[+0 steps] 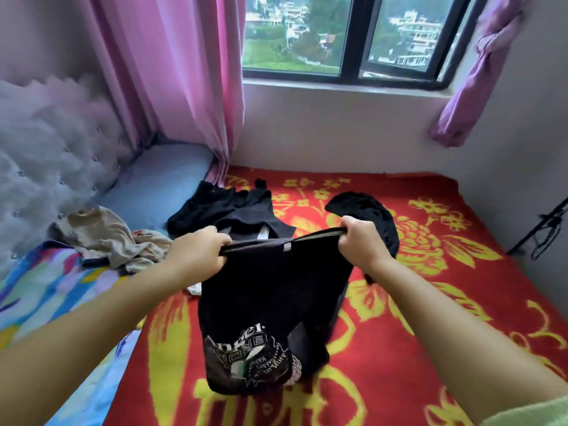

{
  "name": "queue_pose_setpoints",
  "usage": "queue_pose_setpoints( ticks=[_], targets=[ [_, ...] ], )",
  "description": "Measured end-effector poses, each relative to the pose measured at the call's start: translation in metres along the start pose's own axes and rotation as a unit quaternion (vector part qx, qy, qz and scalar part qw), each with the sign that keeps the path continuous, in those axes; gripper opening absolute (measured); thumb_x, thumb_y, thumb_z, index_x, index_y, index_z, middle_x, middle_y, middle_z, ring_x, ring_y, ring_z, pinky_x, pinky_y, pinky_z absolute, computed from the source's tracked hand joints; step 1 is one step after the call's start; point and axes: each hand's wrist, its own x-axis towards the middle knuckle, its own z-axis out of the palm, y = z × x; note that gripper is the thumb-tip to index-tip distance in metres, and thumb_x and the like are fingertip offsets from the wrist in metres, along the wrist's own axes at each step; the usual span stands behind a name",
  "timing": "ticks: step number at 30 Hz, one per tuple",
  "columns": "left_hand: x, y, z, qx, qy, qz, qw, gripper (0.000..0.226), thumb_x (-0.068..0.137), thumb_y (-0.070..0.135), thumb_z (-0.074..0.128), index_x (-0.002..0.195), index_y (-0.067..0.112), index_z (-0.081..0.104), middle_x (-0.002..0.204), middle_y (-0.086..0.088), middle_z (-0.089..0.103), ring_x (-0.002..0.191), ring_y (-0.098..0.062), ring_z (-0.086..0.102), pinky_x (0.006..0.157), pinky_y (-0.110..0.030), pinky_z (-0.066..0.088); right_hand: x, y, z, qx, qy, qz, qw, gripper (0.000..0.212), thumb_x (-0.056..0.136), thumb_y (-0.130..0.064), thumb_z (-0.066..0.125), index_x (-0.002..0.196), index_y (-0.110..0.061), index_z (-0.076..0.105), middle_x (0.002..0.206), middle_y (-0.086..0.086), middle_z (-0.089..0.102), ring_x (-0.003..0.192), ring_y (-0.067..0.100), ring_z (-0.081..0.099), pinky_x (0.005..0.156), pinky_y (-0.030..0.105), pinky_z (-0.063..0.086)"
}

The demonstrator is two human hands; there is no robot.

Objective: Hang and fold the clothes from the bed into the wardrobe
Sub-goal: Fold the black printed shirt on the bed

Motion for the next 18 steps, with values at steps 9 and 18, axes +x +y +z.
queue_pose_setpoints(
  ticks=[9,18],
  targets=[
    [0.019,0.048,-0.072,-0.497,0.071,0.0,0.865,0.046,0.081,-0.015,0.042,0.057,0.019,0.061,0.043,0.011,0.043,0.038,0.0,0.036,0.039,-0.012,0.028,0.013,-0.001,-0.139,0.098,0.054,0.007,0.994,0.024,0.081,-0.004,0.045,0.066,-0.014,0.06,0.056,-0.002,0.049,0.05,0.009,0.043,0.049,0.014,0.033],
    [0.007,0.103,-0.111,-0.377,-0.012,0.149,0.914,0.034,0.071,0.037,0.061,0.092,0.011,0.069,0.065,0.011,0.057,0.058,0.0,0.049,0.057,-0.017,0.042,0.028,0.007,-0.217,0.168,0.102,-0.07,0.978,0.024,0.083,-0.007,0.046,0.069,-0.02,0.062,0.069,0.004,0.056,0.064,0.014,0.049,0.061,0.025,0.038]
  ],
)
